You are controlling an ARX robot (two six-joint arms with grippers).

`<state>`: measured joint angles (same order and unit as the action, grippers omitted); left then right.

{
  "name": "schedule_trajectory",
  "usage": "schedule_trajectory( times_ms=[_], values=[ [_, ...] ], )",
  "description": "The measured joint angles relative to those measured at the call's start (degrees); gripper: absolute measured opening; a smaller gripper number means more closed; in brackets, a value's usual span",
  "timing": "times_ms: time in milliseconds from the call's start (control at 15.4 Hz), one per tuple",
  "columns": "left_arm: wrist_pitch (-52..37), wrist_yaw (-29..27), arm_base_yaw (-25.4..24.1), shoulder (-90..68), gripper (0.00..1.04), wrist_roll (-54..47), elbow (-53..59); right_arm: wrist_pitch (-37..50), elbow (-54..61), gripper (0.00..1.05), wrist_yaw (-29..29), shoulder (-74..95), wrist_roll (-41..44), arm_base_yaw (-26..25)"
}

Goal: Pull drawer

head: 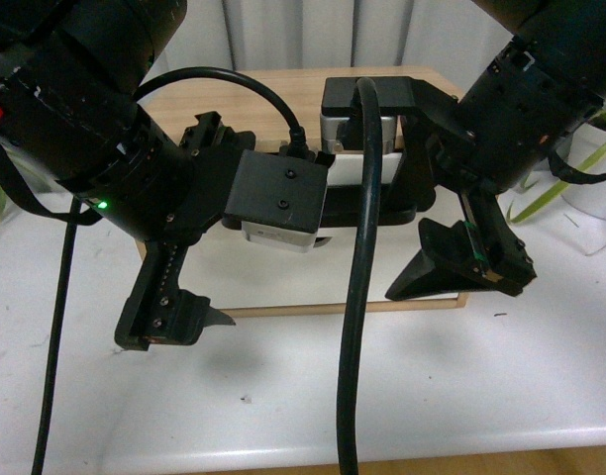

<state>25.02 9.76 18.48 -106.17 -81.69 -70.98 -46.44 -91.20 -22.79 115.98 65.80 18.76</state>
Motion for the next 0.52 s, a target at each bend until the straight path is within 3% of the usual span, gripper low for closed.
schedule_trajectory(
  times_ms=[325, 519],
  values=[
    [3.7, 0.8, 1.4, 7.8, 0.98, -3.5, 7.6, 0.4, 12.3, 0.98, 0.0, -9.1, 1.7, 1.9],
    [-5.8, 2.6, 2.1, 14.1, 0.98, -1.7, 14.8, 7.4, 19.1, 0.98, -1.7, -13.9, -3.3, 2.5]
  ],
)
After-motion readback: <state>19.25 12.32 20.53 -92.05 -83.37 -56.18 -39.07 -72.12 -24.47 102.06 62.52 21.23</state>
